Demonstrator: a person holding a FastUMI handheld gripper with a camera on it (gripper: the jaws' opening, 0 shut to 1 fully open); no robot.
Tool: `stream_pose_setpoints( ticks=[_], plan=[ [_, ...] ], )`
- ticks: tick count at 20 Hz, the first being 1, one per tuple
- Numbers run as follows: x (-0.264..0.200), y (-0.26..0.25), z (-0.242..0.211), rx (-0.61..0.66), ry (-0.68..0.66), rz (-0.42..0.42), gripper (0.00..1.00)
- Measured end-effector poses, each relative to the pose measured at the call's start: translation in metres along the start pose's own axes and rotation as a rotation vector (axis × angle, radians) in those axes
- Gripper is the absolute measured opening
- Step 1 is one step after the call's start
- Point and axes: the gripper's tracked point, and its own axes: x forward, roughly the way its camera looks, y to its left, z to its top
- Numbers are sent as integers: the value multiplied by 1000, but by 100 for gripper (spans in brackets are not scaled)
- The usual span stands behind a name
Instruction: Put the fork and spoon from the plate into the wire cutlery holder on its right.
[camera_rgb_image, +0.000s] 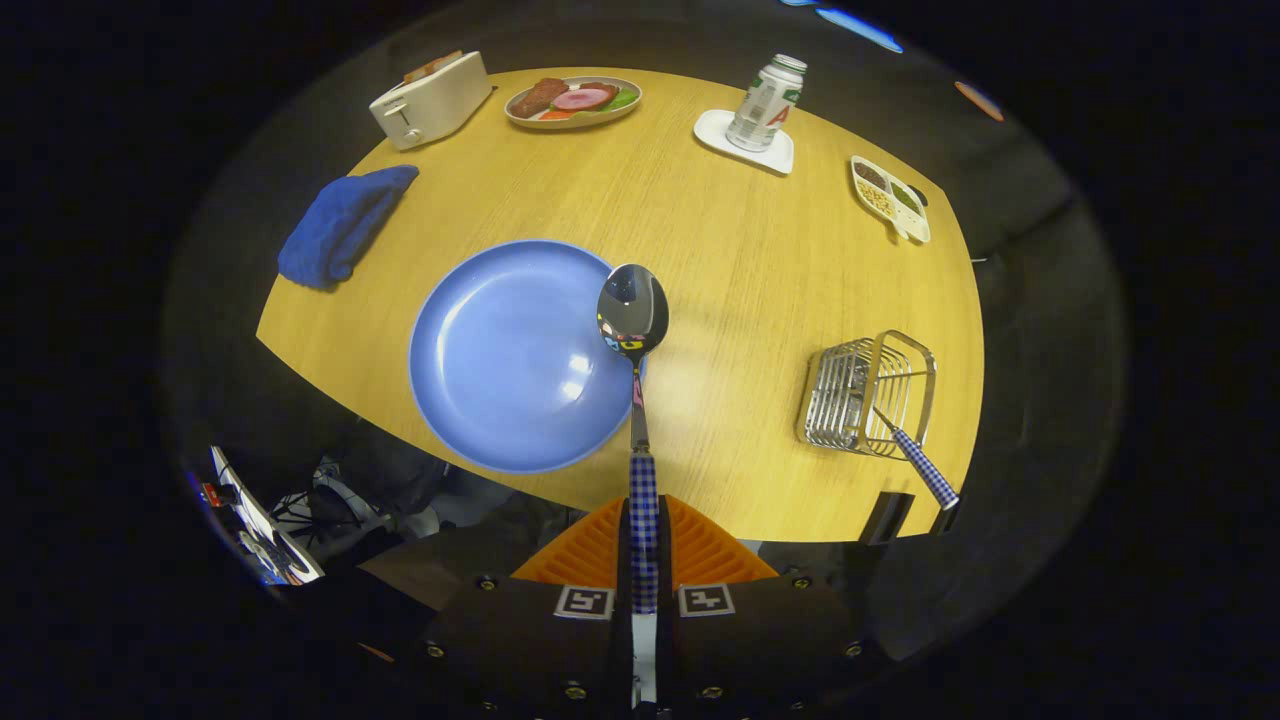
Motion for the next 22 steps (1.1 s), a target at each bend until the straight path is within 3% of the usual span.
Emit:
stream_pose_setpoints(
  ticks=[11, 22],
  plan=[
    [-50, -101, -31, 82, 87, -113, 9],
    [-38, -138, -38, 106, 232, -135, 9]
  ],
)
